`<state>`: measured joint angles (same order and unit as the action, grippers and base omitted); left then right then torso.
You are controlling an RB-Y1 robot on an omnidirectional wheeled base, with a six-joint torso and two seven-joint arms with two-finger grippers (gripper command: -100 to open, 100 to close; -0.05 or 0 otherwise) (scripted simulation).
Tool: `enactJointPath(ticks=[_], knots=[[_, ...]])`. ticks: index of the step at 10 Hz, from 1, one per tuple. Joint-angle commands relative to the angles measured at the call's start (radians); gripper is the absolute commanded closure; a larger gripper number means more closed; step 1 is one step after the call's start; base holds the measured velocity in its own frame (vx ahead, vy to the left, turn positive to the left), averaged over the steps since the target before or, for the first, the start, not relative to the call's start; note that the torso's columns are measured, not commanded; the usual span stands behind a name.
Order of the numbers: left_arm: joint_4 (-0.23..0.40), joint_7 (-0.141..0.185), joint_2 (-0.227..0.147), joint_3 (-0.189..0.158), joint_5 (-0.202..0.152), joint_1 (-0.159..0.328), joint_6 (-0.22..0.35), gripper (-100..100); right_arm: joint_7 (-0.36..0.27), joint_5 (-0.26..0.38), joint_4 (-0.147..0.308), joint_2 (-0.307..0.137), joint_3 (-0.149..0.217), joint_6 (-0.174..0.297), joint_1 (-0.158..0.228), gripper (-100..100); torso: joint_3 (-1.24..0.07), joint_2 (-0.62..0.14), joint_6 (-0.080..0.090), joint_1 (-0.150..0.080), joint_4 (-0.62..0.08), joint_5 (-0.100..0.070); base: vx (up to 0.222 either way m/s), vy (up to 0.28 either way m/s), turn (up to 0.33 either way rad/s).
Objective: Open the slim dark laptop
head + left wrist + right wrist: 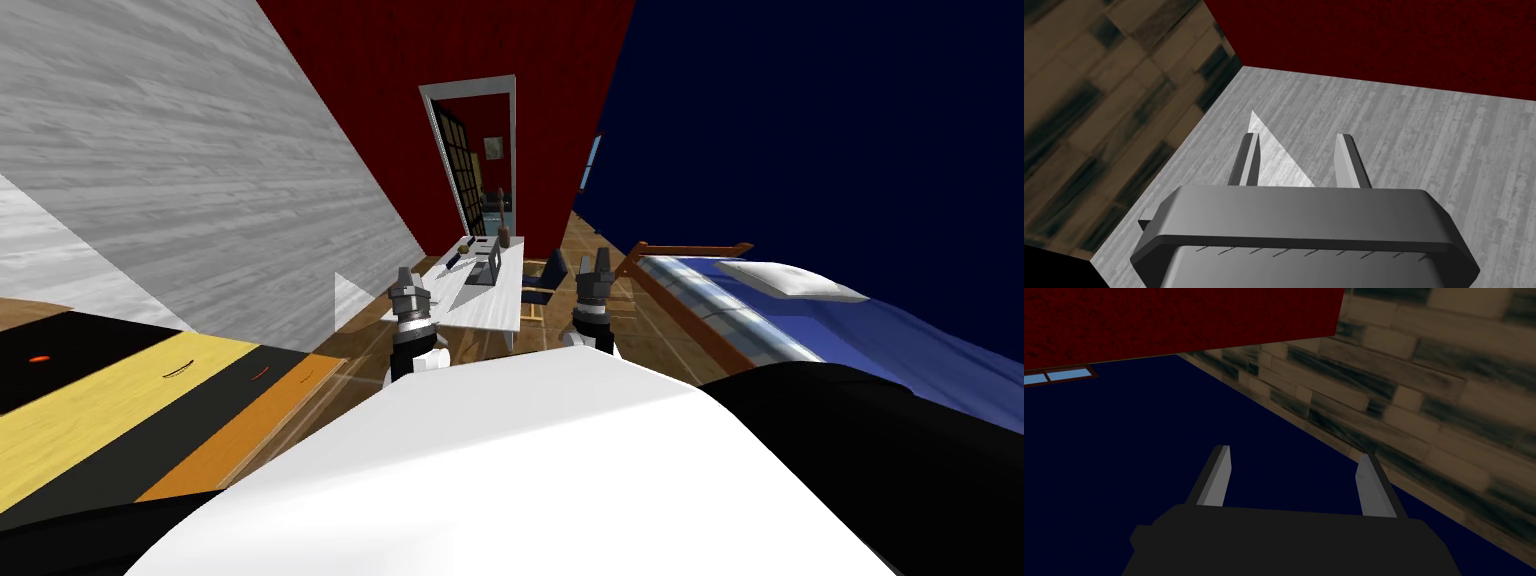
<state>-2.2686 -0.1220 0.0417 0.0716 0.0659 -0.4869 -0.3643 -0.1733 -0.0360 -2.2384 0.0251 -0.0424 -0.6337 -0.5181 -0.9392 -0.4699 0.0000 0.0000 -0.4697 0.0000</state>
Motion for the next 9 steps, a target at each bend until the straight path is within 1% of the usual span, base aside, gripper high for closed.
enactJointPath(ticks=[1, 2, 3, 4, 5, 9], knots=[[0.000, 0.000, 0.000, 0.000, 0.000, 0.000, 0.000, 0, 0.000, 0.000, 0.000, 0.000, 0.000, 0.000, 0.000, 0, -0.148, -0.074, 0.000, 0.000, -0.074, 0.000, 0.000, 0.000, 0.000], [0.000, 0.000, 0.000, 0.000, 0.000, 0.000, 0.000, 0, 0.000, 0.000, 0.000, 0.000, 0.000, 0.000, 0.000, 0, -0.295, -0.148, 0.000, 0.000, -0.148, 0.000, 0.000, 0.000, 0.000], [0.003, 0.000, -0.034, -0.005, -0.001, 0.004, 0.003, -100, 0.000, 0.000, 0.000, 0.000, 0.000, 0.000, 0.000, 0, -0.443, -0.221, 0.000, 0.000, -0.221, 0.000, -0.010, -0.010, -0.036], [0.006, 0.000, -0.060, -0.010, -0.002, 0.008, 0.007, -100, 0.000, 0.000, 0.000, 0.000, 0.000, 0.000, 0.000, 0, -0.511, -0.256, 0.000, 0.000, -0.255, 0.000, -0.040, -0.022, -0.065], [0.010, 0.000, -0.086, -0.016, -0.004, 0.013, 0.011, -100, 0.000, 0.000, 0.000, 0.000, 0.000, 0.000, 0.000, 0, -0.530, -0.266, 0.000, -0.001, -0.265, 0.000, -0.046, -0.031, -0.058], [0.035, 0.002, -0.180, -0.053, -0.013, 0.046, 0.040, -100, 0.000, 0.000, 0.001, 0.000, 0.000, 0.000, 0.000, 0, -0.536, -0.268, 0.000, -0.001, -0.268, 0.000, -0.062, -0.057, -0.095]])
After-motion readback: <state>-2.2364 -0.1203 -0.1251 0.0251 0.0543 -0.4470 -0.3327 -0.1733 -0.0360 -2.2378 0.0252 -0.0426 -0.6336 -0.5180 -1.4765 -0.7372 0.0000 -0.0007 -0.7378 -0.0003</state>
